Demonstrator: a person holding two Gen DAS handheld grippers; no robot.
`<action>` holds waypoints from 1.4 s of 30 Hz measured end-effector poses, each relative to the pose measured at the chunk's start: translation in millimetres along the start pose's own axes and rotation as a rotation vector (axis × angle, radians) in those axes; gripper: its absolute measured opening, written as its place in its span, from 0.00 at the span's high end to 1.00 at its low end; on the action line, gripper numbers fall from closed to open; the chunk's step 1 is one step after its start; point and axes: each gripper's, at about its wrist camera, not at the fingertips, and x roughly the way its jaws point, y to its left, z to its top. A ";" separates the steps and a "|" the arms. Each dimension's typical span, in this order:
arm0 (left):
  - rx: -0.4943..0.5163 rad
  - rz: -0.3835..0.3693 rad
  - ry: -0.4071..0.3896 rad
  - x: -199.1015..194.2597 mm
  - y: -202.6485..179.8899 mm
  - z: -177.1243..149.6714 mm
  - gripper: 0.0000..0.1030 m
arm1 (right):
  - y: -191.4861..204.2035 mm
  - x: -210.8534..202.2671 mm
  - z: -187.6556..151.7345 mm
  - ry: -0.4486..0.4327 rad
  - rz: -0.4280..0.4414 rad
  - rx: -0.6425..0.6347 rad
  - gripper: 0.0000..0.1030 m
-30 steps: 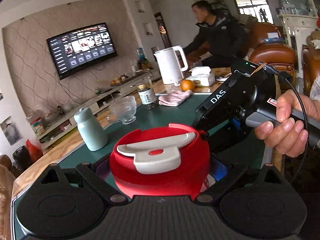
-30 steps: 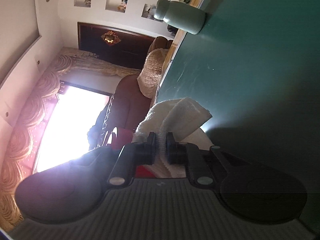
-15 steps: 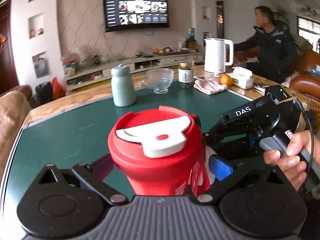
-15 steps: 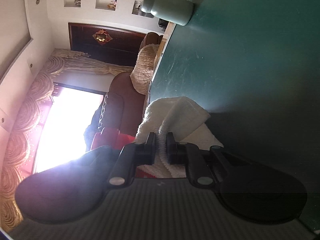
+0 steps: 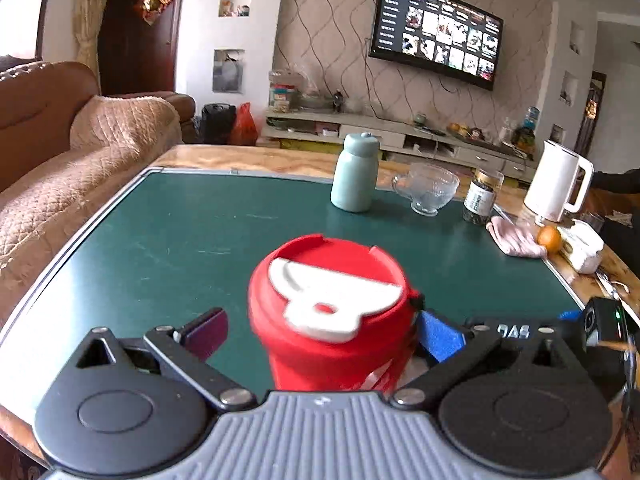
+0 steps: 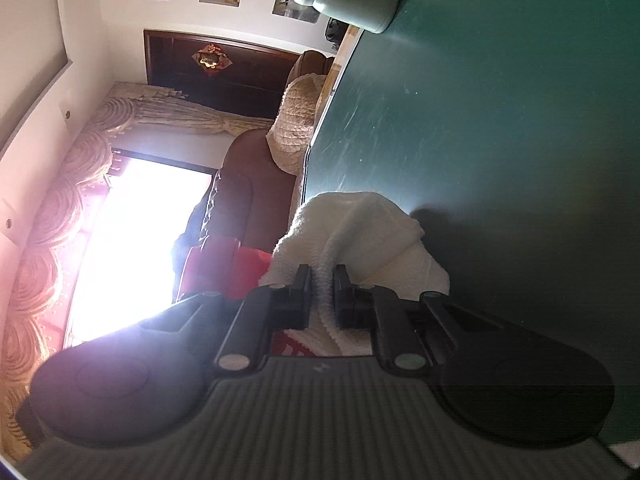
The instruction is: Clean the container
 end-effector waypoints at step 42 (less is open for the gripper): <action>0.449 -0.416 -0.186 25.3 37.3 -13.5 0.08 | -7.7 4.7 10.7 -0.029 0.006 0.060 0.85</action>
